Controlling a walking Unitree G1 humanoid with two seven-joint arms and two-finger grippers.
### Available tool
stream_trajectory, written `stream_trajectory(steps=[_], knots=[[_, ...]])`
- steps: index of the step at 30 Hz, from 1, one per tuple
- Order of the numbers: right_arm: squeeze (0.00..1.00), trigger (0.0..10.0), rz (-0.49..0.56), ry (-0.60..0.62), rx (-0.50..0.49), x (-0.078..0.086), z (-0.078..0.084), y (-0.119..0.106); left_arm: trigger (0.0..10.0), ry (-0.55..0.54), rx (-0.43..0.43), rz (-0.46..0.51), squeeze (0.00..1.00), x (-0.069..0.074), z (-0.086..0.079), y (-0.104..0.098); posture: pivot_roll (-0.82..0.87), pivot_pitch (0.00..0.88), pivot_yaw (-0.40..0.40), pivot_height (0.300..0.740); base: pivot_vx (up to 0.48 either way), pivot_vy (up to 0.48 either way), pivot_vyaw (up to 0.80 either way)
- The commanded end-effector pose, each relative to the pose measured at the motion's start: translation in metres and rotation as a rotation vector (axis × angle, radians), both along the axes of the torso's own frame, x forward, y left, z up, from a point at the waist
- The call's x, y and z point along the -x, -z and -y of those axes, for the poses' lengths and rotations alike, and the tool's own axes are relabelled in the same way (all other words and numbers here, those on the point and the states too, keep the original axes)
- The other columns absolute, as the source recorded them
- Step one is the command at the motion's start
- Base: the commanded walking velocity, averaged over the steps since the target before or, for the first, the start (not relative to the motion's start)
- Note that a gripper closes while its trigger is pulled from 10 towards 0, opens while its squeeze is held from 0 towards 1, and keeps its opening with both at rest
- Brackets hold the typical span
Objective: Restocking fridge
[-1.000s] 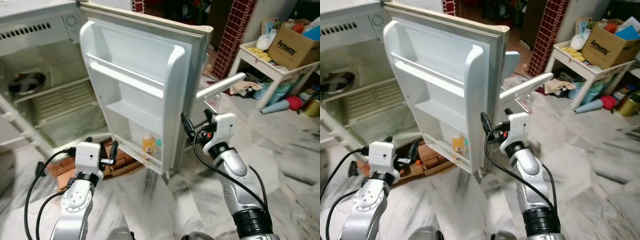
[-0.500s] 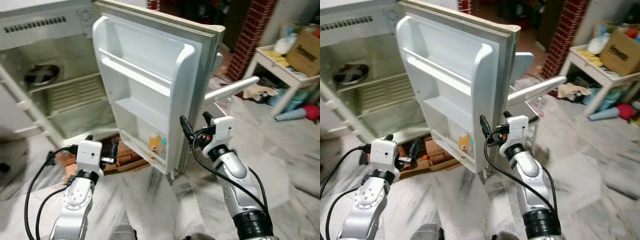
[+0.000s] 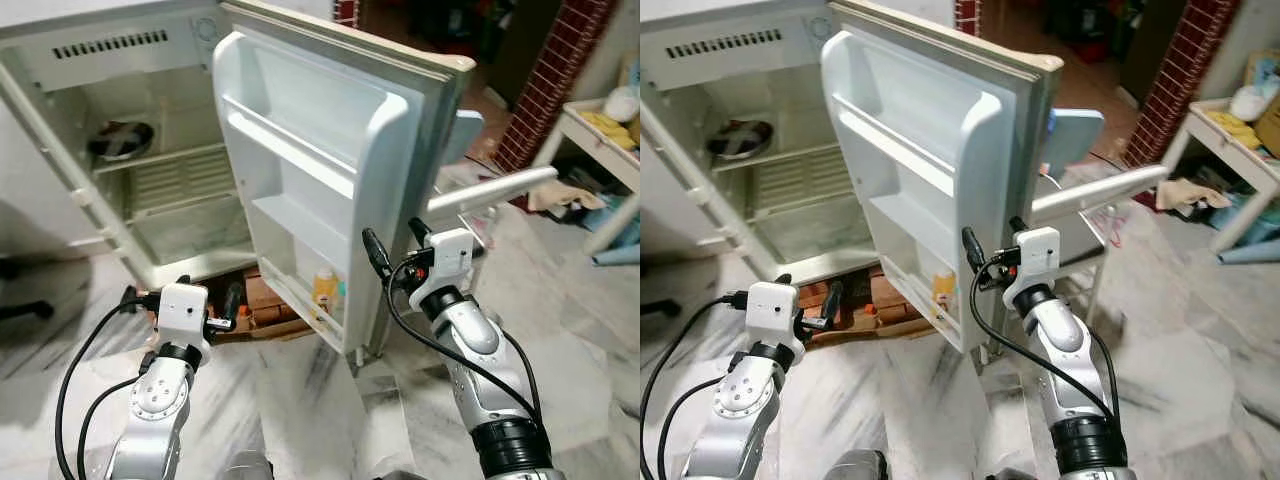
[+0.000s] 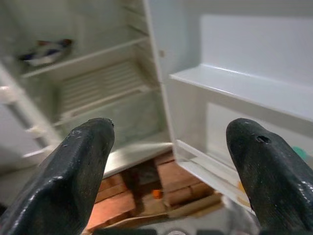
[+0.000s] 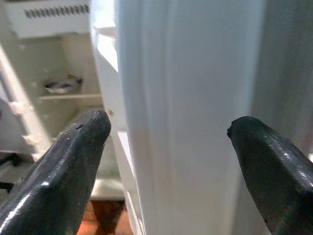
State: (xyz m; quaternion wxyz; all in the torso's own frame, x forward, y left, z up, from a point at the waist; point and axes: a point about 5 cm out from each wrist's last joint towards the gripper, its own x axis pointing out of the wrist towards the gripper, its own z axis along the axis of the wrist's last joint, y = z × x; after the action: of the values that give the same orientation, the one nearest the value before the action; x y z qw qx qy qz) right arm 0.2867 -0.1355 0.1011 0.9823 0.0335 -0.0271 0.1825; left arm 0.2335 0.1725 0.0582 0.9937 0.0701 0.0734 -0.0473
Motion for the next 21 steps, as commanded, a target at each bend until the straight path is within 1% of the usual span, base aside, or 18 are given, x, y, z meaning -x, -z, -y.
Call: stream_trajectory(steps=[1,5,10,12,13,14,15,17,18,20,21], knots=[[0.0,10.0,0.031,0.008,-0.001,-0.003,0.002,-0.007,10.0,-0.012,0.001,-0.002,0.0,-0.002,0.0,-0.001,0.06,0.0,0.027,0.74,0.27,-0.394,0.8],[0.0,10.0,0.033,0.01,-0.009,-0.004,0.001,-0.007,10.0,-0.009,-0.014,-0.014,0.0,-0.003,0.0,0.0,0.06,0.0,0.026,0.74,0.198,-0.405,0.72],[0.0,10.0,0.027,0.01,-0.026,-0.003,0.001,-0.007,10.0,0.007,-0.011,-0.019,0.0,-0.002,0.002,0.001,0.06,0.0,0.026,0.74,0.0,-0.471,0.0],[0.0,10.0,-0.011,-0.066,-0.059,0.004,-0.003,-0.004,10.0,0.017,0.015,-0.004,0.0,-0.001,0.003,0.0,0.06,0.0,0.025,0.74,0.0,-0.48,0.0],[0.0,10.0,-0.011,-0.066,-0.059,0.004,-0.003,-0.004,10.0,0.017,0.015,-0.004,0.0,-0.001,0.003,0.0,0.06,0.0,0.025,0.74,0.0,-0.48,0.0],[0.0,10.0,-0.077,-0.168,-0.117,0.01,-0.01,0.0,10.0,0.017,0.014,-0.01,0.0,-0.001,0.003,0.0,0.06,0.0,0.025,0.74,0.0,-0.48,0.0],[0.0,10.0,-0.146,-0.279,-0.174,0.018,-0.016,0.004,10.0,0.014,0.021,-0.01,0.0,-0.001,0.003,0.0,0.06,0.0,0.026,0.74,0.0,0.0,0.0],[0.0,10.0,-0.223,-0.417,-0.231,0.031,-0.022,0.007,10.0,0.013,0.033,-0.008,0.0,0.0,0.003,0.0,0.06,0.0,0.026,0.74,0.0,0.0,0.0],[0.0,10.0,-0.257,-0.498,-0.238,0.038,-0.024,0.008,10.0,0.013,0.036,-0.009,0.0,0.0,0.002,0.0,0.06,0.0,0.027,0.74,0.0,0.0,0.0],[0.0,10.0,-0.307,-0.631,-0.21,0.052,-0.025,0.011,10.0,0.02,0.034,-0.014,0.0,-0.001,0.003,0.0,0.06,0.0,0.027,0.74,0.0,0.0,0.0],[0.0,10.0,-0.332,-0.665,-0.193,0.055,-0.023,0.013,10.0,0.023,0.033,-0.017,0.0,-0.001,0.003,0.001,0.06,0.0,0.028,0.74,0.0,0.0,0.0]])
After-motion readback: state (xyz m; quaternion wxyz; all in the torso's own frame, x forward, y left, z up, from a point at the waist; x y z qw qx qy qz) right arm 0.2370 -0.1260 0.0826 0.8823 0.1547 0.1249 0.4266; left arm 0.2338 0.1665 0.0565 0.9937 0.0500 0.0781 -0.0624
